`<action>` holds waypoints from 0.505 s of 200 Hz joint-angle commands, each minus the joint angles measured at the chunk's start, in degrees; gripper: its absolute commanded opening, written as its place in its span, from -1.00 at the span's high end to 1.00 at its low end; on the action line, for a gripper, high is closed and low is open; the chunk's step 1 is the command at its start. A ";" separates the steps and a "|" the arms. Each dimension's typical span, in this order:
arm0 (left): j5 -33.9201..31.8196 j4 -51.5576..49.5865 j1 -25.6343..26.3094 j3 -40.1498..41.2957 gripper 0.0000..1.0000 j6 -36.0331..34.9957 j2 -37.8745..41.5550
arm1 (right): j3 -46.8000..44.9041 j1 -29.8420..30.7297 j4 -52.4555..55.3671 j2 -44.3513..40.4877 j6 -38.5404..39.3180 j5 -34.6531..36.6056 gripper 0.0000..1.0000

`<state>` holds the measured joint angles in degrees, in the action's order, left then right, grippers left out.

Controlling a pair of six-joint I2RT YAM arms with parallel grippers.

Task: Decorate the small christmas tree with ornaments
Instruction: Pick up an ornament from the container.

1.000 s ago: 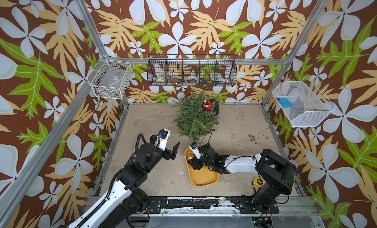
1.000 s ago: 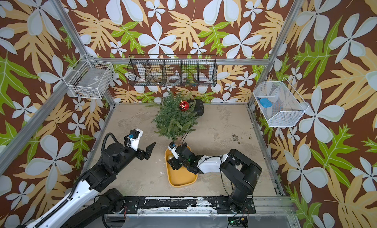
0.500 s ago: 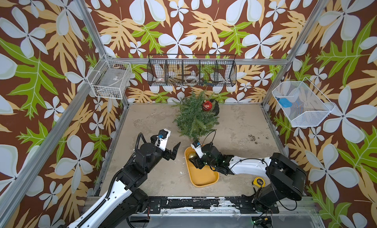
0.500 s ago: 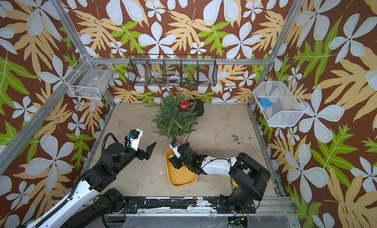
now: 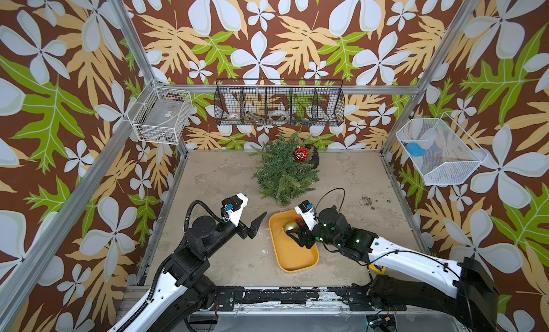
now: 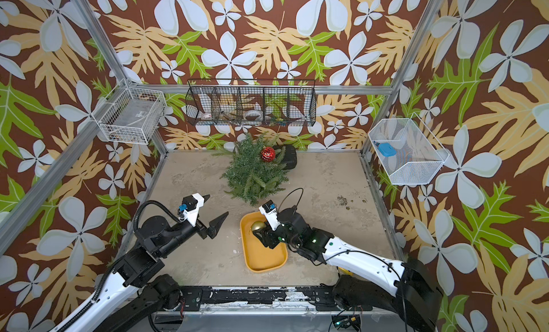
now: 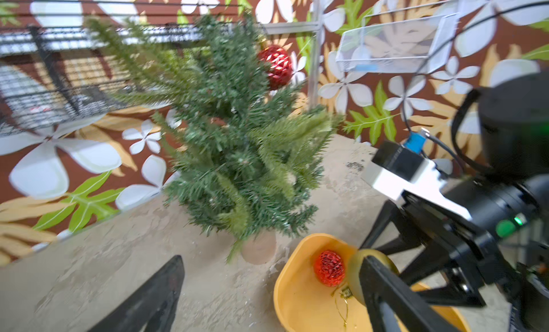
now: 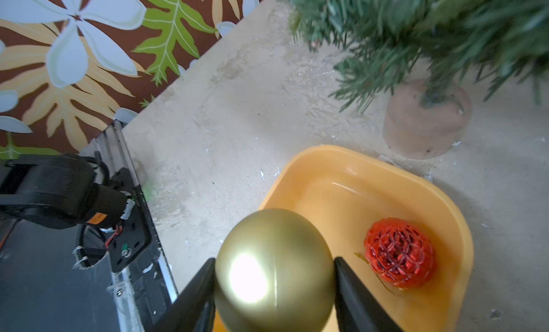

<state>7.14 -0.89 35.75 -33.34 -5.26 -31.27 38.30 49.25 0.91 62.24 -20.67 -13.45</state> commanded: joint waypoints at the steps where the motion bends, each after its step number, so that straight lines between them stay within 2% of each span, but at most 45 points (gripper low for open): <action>1: 11.82 5.45 0.02 0.50 -0.83 -2.88 0.59 | 2.49 -2.15 7.94 -4.28 0.88 -7.62 -0.18; 32: 23.64 8.97 0.60 1.61 -0.79 -6.94 0.45 | 8.79 -3.57 14.77 -8.68 2.55 -14.24 -0.18; 101: 31.79 10.32 6.70 -2.04 -0.90 -13.40 -1.20 | 17.86 -3.64 19.86 -10.37 0.69 -27.42 -0.18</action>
<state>34.39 7.90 41.28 -34.22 -15.73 -31.20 54.30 45.65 18.81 51.99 -18.90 -34.52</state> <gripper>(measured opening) 0.947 0.591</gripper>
